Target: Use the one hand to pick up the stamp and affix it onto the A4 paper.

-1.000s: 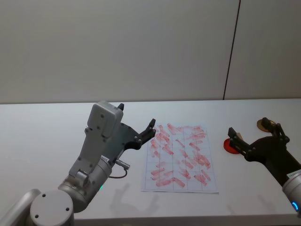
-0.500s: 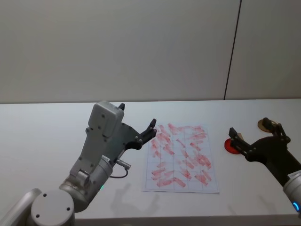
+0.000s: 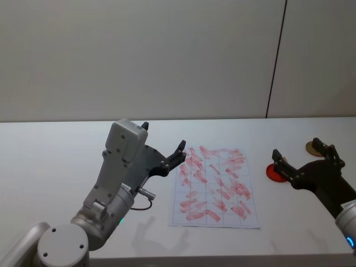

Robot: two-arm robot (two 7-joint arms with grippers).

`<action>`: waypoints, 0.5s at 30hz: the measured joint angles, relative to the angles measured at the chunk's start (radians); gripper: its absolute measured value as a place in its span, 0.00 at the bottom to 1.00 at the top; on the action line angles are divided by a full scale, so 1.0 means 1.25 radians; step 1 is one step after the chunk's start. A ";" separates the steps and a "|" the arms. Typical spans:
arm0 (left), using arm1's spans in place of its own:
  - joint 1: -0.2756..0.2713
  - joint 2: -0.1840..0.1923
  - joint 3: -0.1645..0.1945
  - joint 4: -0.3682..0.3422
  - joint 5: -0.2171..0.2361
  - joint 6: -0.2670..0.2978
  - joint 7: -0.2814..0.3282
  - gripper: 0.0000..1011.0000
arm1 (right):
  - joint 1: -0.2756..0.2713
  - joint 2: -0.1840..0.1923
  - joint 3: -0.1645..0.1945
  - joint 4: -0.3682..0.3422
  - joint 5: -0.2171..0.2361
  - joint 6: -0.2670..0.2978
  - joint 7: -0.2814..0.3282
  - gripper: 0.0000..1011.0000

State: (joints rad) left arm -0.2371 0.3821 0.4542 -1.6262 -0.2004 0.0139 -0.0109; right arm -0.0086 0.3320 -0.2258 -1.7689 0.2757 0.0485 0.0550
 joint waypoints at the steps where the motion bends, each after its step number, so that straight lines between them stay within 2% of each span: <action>1: 0.000 0.000 0.000 0.000 0.000 0.000 0.000 0.98 | 0.000 0.000 0.000 0.000 0.000 0.000 0.000 0.99; 8: 0.000 0.000 0.000 0.000 0.000 0.000 0.000 0.98 | 0.020 -0.011 0.000 0.006 -0.020 0.031 -0.016 0.99; 15: 0.000 0.000 0.000 0.000 0.000 0.000 0.000 0.98 | 0.060 -0.027 0.004 0.042 -0.040 0.069 -0.026 0.99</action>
State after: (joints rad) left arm -0.2371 0.3821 0.4542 -1.6262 -0.2004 0.0139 -0.0109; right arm 0.0660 0.2980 -0.2210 -1.7165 0.2262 0.1354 0.0230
